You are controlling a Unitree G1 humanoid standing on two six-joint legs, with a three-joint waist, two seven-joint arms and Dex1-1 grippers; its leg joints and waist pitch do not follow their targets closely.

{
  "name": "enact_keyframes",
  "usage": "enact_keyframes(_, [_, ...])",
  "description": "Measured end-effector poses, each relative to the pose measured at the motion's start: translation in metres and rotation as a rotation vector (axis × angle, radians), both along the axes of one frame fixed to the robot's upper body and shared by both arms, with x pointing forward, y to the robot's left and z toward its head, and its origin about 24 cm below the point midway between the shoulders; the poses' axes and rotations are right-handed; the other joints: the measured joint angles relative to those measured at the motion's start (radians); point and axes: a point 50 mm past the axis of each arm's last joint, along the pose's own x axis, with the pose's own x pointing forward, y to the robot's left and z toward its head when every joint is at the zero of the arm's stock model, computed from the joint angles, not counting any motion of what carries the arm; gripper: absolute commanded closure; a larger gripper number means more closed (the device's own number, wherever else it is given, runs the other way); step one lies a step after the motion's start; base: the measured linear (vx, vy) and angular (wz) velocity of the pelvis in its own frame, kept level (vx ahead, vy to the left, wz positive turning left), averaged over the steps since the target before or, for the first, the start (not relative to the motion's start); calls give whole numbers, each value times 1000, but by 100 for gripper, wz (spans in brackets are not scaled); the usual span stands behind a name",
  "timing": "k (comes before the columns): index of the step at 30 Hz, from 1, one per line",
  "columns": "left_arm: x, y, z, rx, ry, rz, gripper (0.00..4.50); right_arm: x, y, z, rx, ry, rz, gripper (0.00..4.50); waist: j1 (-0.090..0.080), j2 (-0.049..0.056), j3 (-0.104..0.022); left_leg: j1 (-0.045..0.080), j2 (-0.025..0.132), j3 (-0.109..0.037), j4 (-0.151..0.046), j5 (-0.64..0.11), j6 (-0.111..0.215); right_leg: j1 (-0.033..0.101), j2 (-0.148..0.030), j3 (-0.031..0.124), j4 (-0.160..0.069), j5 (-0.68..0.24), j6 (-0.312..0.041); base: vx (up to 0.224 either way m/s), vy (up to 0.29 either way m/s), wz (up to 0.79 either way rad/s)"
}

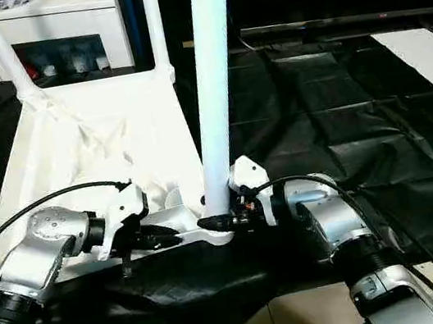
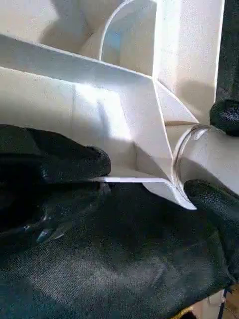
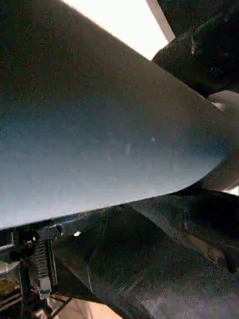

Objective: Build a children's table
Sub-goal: Rotate leg to tighten

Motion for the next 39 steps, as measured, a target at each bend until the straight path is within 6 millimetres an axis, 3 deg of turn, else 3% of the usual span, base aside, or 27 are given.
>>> enact_keyframes(7, [14,-22,-8,-5,-49,166,450,10,4,-12,29,-11,-294,252,-6,-4,-3,8,-1,-1,0,0,0,6,0,3,0,-3,5,0,0,0])
enact_keyframes(15, [30,-52,-13,7,-87,368,450,33,24,-18,50,7,-729,253,-43,1,-5,5,-2,-8,2,0,0,10,-1,-8,-26,-3,5,0,0,0])
enact_keyframes(17, [30,-52,-13,9,-91,369,450,34,25,-18,52,7,-739,253,-48,2,-6,3,-2,-8,3,-1,1,11,-1,-8,-31,-3,5,0,0,0])
enact_keyframes(20, [30,-53,-13,12,-104,360,450,34,23,-18,62,13,-743,184,-50,3,-6,1,-3,-7,3,-1,1,11,-1,-7,-35,-3,5,0,0,0])
enact_keyframes(26, [29,-56,-12,16,-126,339,450,30,18,-17,64,2,-703,149,-44,3,-6,0,-3,-6,0,-1,1,10,-1,-6,-35,-3,5,0,0,0])
enact_keyframes(30, [28,-64,-12,3,-140,314,450,18,-16,-9,30,-52,-565,149,-20,6,-5,-1,-3,-1,-3,0,2,10,-1,-2,-35,-2,5,0,0,0])
enact_keyframes(31, [28,-64,-12,3,-143,319,422,17,-21,-7,27,-59,-547,141,-20,7,-6,-1,-3,-1,-3,0,2,10,-1,-1,-34,0,5,0,0,0])
enact_keyframes(34, [27,-62,-10,-15,-146,327,395,11,-41,1,33,-71,-500,139,-19,9,-6,-2,-3,0,-2,1,3,6,-2,0,-26,3,4,0,0,0])
enact_keyframes(39, [23,-58,-2,-114,-161,359,359,7,-53,16,57,-87,-429,139,-20,7,-5,-7,0,-2,-2,1,3,2,0,-4,-21,14,5,0,0,0])
